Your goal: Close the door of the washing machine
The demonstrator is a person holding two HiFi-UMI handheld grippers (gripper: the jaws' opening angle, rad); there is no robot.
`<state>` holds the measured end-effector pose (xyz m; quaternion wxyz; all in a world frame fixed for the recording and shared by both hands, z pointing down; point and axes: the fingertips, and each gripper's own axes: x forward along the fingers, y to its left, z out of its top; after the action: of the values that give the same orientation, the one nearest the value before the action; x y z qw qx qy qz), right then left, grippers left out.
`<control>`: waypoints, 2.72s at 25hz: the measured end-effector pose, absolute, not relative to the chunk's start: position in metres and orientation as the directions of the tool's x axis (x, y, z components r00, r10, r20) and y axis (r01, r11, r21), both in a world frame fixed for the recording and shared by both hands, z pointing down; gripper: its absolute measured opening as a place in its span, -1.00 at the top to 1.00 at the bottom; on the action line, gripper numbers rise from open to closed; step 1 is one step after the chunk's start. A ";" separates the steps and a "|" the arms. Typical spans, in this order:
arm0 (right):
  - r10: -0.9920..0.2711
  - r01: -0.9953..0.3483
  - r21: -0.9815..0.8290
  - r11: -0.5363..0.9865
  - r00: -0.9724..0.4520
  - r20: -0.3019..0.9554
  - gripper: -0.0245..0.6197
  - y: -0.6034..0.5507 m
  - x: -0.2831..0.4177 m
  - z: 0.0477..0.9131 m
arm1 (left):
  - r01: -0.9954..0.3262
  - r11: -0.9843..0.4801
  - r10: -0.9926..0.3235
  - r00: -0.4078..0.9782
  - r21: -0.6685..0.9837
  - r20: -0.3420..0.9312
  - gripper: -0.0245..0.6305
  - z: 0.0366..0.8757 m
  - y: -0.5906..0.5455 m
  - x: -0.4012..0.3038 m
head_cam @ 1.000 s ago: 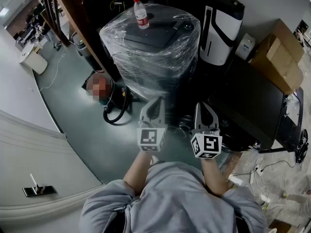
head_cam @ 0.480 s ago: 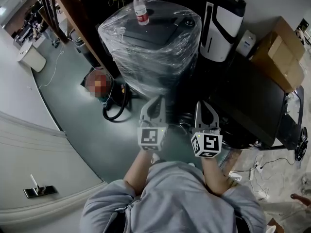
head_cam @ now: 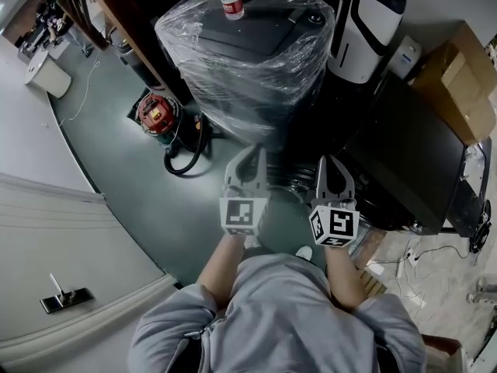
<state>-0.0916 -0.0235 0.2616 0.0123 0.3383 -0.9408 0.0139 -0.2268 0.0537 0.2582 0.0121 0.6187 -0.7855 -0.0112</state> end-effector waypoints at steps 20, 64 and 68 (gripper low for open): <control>-0.552 -0.570 -0.017 0.821 -0.802 0.226 0.88 -0.055 -0.140 0.351 | -0.961 0.270 -0.962 -0.266 0.059 0.067 0.93 0.302 0.025 -0.267; -0.397 -0.613 -0.042 0.789 -0.560 0.727 0.81 -0.061 -0.177 0.652 | -0.962 0.269 -0.956 -0.259 0.055 0.139 0.93 0.370 0.012 -0.301; -0.411 -0.633 -0.040 0.773 -0.547 0.729 0.85 -0.063 -0.177 0.653 | -0.959 0.276 -0.955 -0.266 0.065 0.133 0.93 0.371 0.015 -0.302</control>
<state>-0.1768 -0.0631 0.6527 0.3682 0.3012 -0.8666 0.1509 -0.3017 0.0147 0.3711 0.0726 0.6015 -0.7954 0.0142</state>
